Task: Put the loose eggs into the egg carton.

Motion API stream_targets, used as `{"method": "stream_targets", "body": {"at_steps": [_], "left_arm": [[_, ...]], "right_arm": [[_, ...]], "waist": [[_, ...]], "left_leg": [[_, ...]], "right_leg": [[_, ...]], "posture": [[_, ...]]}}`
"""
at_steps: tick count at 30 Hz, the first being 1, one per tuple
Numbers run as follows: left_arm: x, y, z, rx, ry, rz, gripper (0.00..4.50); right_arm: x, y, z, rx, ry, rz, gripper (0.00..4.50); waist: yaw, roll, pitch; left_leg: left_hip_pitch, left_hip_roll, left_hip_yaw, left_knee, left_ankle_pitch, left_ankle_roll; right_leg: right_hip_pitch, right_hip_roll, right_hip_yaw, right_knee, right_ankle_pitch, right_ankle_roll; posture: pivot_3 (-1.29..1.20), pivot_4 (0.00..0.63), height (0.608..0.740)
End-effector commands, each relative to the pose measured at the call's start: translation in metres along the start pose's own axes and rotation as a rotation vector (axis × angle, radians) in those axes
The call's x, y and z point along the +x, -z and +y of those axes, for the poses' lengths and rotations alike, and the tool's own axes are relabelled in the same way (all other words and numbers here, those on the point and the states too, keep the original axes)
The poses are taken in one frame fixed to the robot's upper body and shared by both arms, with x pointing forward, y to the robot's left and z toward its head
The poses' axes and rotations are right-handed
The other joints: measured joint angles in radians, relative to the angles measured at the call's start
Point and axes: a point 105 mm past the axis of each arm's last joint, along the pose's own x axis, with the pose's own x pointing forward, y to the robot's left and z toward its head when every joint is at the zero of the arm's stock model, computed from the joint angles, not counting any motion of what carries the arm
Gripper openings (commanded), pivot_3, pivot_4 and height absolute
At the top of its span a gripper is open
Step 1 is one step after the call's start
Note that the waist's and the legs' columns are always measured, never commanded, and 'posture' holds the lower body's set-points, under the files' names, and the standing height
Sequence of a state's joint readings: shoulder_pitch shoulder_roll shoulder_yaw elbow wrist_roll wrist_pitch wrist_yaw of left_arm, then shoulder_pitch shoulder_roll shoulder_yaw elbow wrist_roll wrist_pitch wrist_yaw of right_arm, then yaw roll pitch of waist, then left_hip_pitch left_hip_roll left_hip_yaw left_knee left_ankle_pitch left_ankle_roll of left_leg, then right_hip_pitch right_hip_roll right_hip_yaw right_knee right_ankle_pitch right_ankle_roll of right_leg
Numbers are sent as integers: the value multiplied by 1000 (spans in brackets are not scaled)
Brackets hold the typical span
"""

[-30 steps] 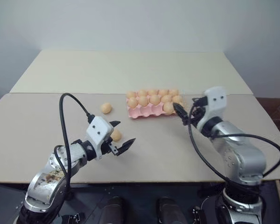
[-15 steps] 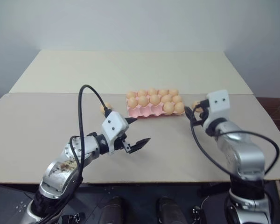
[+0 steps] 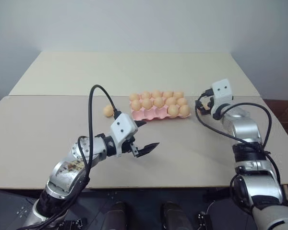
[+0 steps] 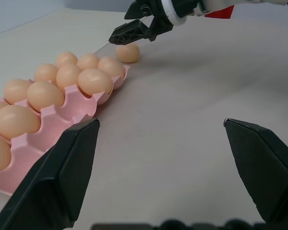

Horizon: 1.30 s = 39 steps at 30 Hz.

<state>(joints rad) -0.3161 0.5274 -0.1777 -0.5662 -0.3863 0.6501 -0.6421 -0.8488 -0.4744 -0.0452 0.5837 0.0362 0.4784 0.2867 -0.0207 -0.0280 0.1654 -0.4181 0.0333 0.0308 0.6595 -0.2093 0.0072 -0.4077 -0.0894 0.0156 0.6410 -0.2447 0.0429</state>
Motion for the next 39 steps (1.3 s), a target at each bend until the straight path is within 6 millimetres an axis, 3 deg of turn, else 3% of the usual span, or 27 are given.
{"method": "stream_targets", "body": {"at_steps": [1, 8, 19, 22, 27, 29, 32, 33, 35, 39], "left_arm": [[-1, -10, -2, 38, 7, -34, 4500], [-2, -9, -2, 43, 3, -28, 4500], [-5, -6, 0, 44, -8, -16, 4500], [-6, -5, 0, 43, -3, -10, 4500], [-7, -3, 0, 42, -1, -5, 4500], [-8, -3, -1, 43, -3, -2, 4500], [-12, -1, 0, 39, -25, 6, 4500], [-17, 0, 3, 28, -48, 9, 4500], [-28, 5, 7, 8, -108, 26, 4500], [-48, 19, 6, -17, -159, 90, 4500]], "right_arm": [[7, -13, -9, -11, -3, -23, 4468], [18, -2, -12, -6, -10, 64, 4468], [19, 4, -15, 120, -14, 119, 4468], [19, 8, -15, 126, -22, 132, 3865], [20, 13, -12, 114, -25, 141, 2163], [20, 12, -12, 104, -26, 136, 1814], [18, -2, -10, 64, -53, 74, 1749], [13, -16, -6, 42, -82, 16, 1723], [-6, -40, 9, -16, -152, -104, 1680], [-50, -61, 47, -21, -257, -244, 1672]], "waist": [[0, 0, 0], [1, 0, 0], [0, 0, 0], [0, 0, 0], [0, 0, 0], [0, 1, 0], [0, 1, 0], [0, 1, 0], [1, 1, 0], [5, 1, 0]], "left_leg": [[0, 0, 0, 0, 0, 0], [0, 0, 0, 0, 0, 0], [0, 0, 0, 0, 0, 0], [0, 0, 0, 0, 0, 0], [0, 0, 0, 0, 0, 0], [0, 0, 0, 0, 0, 0], [0, 0, 0, 0, 0, 0], [0, 0, 0, 0, 0, 0], [-1, 1, 0, 0, 0, 0], [-8, 0, -2, 0, 0, 0]], "right_leg": [[0, 0, 0, 0, 0, 0], [0, 0, 0, 0, 0, 0], [0, 0, 0, 0, 0, 0], [0, 0, 0, 0, 0, 0], [0, 0, 0, 0, 0, 0], [0, 0, 0, 0, 0, 0], [0, 0, 0, 0, 0, 0], [0, 0, 0, 0, 0, 0], [-1, 0, 0, 1, 0, 0], [-12, -1, 2, 7, 0, 0]], "posture": [[0, 150, 740], [0, 150, 740], [0, 150, 740], [0, 150, 740], [0, 150, 740], [0, 150, 740], [0, 150, 740], [0, 150, 740], [0, 150, 740], [0, 150, 740]]}}
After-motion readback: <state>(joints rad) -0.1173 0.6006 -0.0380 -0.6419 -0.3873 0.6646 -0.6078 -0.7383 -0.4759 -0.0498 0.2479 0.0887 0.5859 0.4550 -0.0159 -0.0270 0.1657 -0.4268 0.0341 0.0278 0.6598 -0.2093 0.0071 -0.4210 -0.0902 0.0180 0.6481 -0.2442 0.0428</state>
